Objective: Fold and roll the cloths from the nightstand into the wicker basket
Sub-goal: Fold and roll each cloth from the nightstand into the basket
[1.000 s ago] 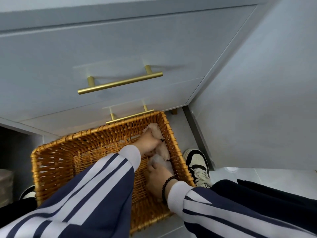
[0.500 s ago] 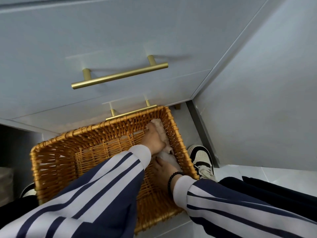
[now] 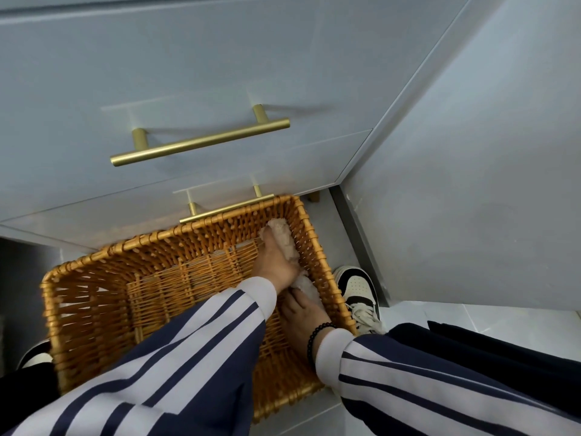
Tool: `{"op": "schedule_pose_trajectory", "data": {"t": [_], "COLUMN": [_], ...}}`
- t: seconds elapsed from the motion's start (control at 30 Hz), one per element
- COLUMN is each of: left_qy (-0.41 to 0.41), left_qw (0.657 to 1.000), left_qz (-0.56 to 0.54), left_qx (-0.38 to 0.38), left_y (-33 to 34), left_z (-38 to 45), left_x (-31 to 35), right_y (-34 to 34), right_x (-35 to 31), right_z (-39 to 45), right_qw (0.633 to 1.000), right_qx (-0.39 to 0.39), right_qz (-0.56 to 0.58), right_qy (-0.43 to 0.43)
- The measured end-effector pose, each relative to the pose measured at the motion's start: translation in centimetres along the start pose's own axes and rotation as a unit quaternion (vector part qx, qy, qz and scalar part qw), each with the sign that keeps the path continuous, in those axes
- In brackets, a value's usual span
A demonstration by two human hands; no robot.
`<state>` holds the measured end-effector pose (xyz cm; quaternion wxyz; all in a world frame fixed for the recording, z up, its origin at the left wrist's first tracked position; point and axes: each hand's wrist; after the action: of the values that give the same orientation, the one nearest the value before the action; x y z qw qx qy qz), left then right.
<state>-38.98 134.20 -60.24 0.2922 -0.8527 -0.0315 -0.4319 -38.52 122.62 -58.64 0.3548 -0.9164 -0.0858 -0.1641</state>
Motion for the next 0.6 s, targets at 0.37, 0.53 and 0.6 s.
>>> {"op": "schedule_pose_trajectory", "data": {"t": [0.37,0.53,0.6], "left_qy": [-0.110,-0.134,-0.140], "left_qw": [0.957,0.873,0.866], "left_qz": [-0.268,-0.461,-0.474], "left_qx": [-0.014,-0.082,-0.077], "left_y": [-0.7,-1.8,-1.9], "left_z": [1.2,0.9,0.8], "left_x": [3.4,3.3,3.1], "right_y": [0.2,0.9,1.0], "right_x": [0.6,0.8,0.7], "right_z": [0.3,0.3,0.4], "right_qw": [0.997,0.999,0.998], "right_qx": [-0.045,-0.048,-0.048], "right_qz": [0.048,-0.017,-0.037], "right_qy": [0.027,0.006,0.002]}}
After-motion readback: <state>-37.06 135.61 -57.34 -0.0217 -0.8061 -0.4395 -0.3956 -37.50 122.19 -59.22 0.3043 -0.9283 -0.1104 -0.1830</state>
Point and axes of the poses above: each hand's wrist, its own z-axis towards the middle knuckle, its own y-axis out of the palm, x = y × z, and after that the axes turned 15 degrees about y, right-handed
